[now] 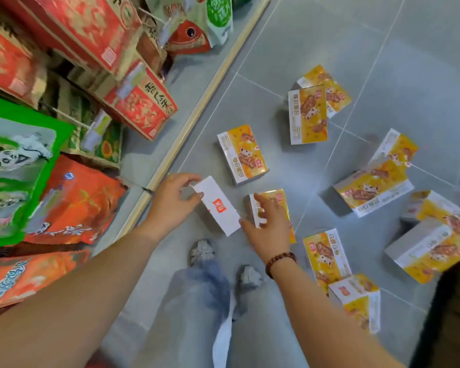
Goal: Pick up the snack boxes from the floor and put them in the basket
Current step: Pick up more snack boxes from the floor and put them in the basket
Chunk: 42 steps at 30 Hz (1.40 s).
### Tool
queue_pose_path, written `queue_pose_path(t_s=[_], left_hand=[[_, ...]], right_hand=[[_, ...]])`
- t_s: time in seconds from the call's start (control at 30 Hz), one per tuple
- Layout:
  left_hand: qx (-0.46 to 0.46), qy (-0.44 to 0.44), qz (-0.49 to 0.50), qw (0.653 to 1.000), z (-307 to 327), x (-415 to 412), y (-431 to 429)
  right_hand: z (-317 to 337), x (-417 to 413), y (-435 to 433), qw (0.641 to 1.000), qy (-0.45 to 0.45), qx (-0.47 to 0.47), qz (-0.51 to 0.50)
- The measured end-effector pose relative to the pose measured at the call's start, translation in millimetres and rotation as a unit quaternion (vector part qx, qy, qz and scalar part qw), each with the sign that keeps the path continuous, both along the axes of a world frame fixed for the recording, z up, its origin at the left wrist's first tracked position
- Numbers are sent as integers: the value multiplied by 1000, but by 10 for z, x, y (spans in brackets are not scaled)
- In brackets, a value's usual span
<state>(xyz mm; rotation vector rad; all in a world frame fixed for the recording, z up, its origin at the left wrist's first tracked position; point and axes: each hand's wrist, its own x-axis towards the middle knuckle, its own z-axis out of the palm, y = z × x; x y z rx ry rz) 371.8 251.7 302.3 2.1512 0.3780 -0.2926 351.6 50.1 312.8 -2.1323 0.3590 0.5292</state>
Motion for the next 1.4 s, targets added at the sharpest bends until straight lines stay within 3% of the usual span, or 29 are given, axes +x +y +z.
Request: queue_pose_path(t_s=[0.17, 0.4, 0.57, 0.77, 1.1, 1.27, 1.4], left_hand=[[89, 1, -74, 993, -992, 183, 212], [115, 10, -155, 981, -2535, 240, 307], [94, 24, -178, 979, -3199, 208, 279], [117, 59, -203, 970, -3606, 199, 346], [110, 45, -211, 970, -3376, 239, 196], [152, -15, -169, 974, -2667, 236, 92], [173, -67, -108, 977, -1732, 275, 98]], right_hand=[[-962, 60, 124, 998, 51, -19, 32], [-2556, -195, 224, 987, 140, -62, 58], [-3124, -327, 334, 983, 124, -118, 71], [-3461, -357, 443, 979, 176, -97, -17], [-3359, -160, 98, 991, 105, -84, -16], [-2717, 192, -135, 994, 63, -74, 42], [-1819, 570, -181, 997, -1, -27, 68]])
